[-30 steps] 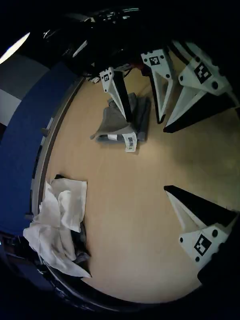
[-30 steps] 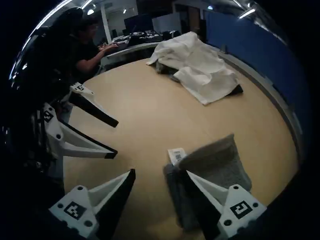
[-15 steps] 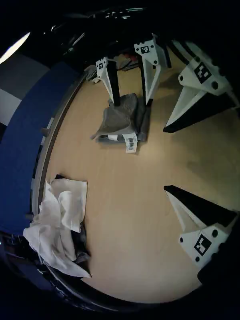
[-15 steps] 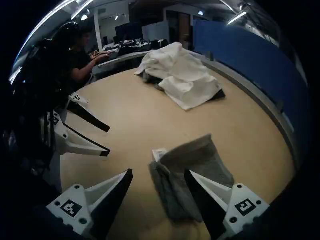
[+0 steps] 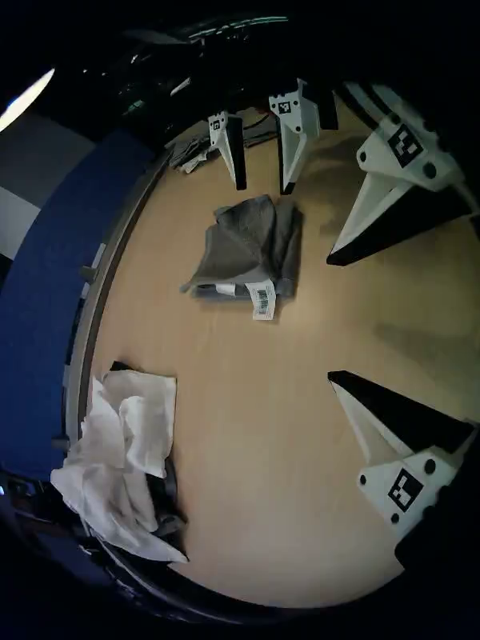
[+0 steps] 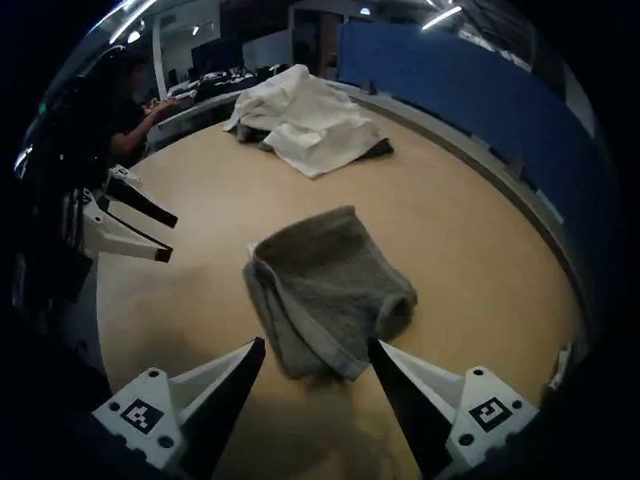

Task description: Fold towel

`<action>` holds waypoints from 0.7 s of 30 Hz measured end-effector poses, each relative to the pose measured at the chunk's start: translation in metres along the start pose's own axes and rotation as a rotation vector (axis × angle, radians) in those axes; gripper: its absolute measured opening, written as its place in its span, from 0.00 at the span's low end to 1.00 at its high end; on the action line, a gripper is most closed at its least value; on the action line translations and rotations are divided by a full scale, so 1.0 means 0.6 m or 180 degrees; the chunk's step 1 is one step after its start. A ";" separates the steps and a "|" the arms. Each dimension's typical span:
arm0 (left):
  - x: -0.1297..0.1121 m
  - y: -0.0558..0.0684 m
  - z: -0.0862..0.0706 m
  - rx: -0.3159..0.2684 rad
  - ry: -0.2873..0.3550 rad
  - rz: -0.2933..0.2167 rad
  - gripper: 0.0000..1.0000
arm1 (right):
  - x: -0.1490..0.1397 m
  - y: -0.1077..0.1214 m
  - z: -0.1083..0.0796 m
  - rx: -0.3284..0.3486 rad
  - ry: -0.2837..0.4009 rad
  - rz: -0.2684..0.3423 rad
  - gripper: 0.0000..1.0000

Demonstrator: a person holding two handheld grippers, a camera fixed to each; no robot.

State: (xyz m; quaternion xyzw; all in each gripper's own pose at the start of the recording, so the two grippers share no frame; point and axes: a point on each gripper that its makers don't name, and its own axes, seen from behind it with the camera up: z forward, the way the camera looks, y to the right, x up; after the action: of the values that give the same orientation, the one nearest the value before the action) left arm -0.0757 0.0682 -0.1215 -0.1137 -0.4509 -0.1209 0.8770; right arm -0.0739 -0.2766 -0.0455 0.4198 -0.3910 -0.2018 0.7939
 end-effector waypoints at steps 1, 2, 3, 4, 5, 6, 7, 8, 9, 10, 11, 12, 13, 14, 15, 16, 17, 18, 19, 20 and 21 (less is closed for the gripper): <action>0.000 0.001 0.000 -0.0003 -0.0001 0.0003 0.98 | -0.004 0.003 -0.001 -0.0012 -0.0009 0.0026 1.00; 0.001 0.003 0.000 -0.0006 -0.0003 0.0005 0.98 | -0.007 0.006 -0.001 -0.0023 -0.0019 0.0053 1.00; 0.001 0.005 0.001 -0.0009 -0.0004 0.0009 0.98 | -0.012 0.010 -0.002 -0.0036 -0.0029 0.0083 0.99; 0.002 0.006 0.000 -0.0012 -0.0004 0.0013 0.98 | -0.015 0.012 -0.001 -0.0045 -0.0041 0.0111 0.96; 0.003 0.007 0.000 -0.0014 -0.0005 0.0018 0.98 | -0.018 0.015 -0.001 -0.0053 -0.0053 0.0139 0.93; 0.004 0.008 0.000 -0.0016 -0.0005 0.0022 0.98 | -0.022 0.017 0.000 -0.0062 -0.0065 0.0169 0.87; 0.004 0.009 0.000 -0.0017 -0.0005 0.0026 0.98 | -0.024 0.018 0.001 -0.0063 -0.0077 0.0194 0.82; 0.005 0.010 0.000 -0.0018 -0.0005 0.0030 0.98 | -0.027 0.019 0.002 -0.0064 -0.0088 0.0218 0.77; 0.006 0.011 0.000 -0.0019 -0.0005 0.0033 0.98 | -0.030 0.021 0.003 -0.0069 -0.0100 0.0246 0.72; 0.006 0.011 -0.001 -0.0019 -0.0004 0.0032 0.98 | -0.032 0.023 0.005 -0.0086 -0.0109 0.0274 0.69; 0.006 0.011 -0.001 -0.0020 -0.0004 0.0031 0.98 | -0.034 0.025 0.007 -0.0103 -0.0118 0.0302 0.66; 0.006 0.011 -0.001 -0.0021 -0.0004 0.0030 0.98 | -0.036 0.028 0.010 -0.0120 -0.0129 0.0334 0.64; 0.006 0.010 -0.001 -0.0020 -0.0003 0.0029 0.98 | -0.039 0.030 0.012 -0.0127 -0.0142 0.0361 0.62; 0.006 0.010 -0.001 -0.0020 -0.0003 0.0028 0.98 | -0.042 0.031 0.015 -0.0134 -0.0154 0.0389 0.61; 0.006 0.009 -0.001 -0.0020 -0.0002 0.0026 0.98 | -0.045 0.033 0.018 -0.0140 -0.0168 0.0419 0.59; 0.005 0.009 -0.001 -0.0019 -0.0002 0.0024 0.98 | -0.047 0.033 0.020 -0.0133 -0.0176 0.0441 0.57; 0.005 0.008 -0.001 -0.0018 -0.0002 0.0022 0.98 | -0.048 0.033 0.022 -0.0127 -0.0184 0.0464 0.54; 0.004 0.007 -0.001 -0.0016 -0.0002 0.0020 0.98 | -0.050 0.033 0.024 -0.0122 -0.0194 0.0487 0.50; 0.004 0.006 -0.001 -0.0014 -0.0002 0.0018 0.98 | -0.052 0.033 0.026 -0.0125 -0.0206 0.0503 0.47; 0.004 0.005 0.000 -0.0013 -0.0002 0.0016 0.98 | -0.054 0.033 0.027 -0.0127 -0.0217 0.0519 0.46; 0.003 0.004 0.000 -0.0011 -0.0002 0.0013 0.98 | -0.056 0.034 0.029 -0.0131 -0.0231 0.0536 0.45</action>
State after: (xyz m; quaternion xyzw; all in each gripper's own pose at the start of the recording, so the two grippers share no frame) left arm -0.0739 0.0701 -0.1201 -0.1162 -0.4508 -0.1198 0.8769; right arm -0.1084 -0.2523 -0.0378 0.3615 -0.4491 -0.1574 0.8018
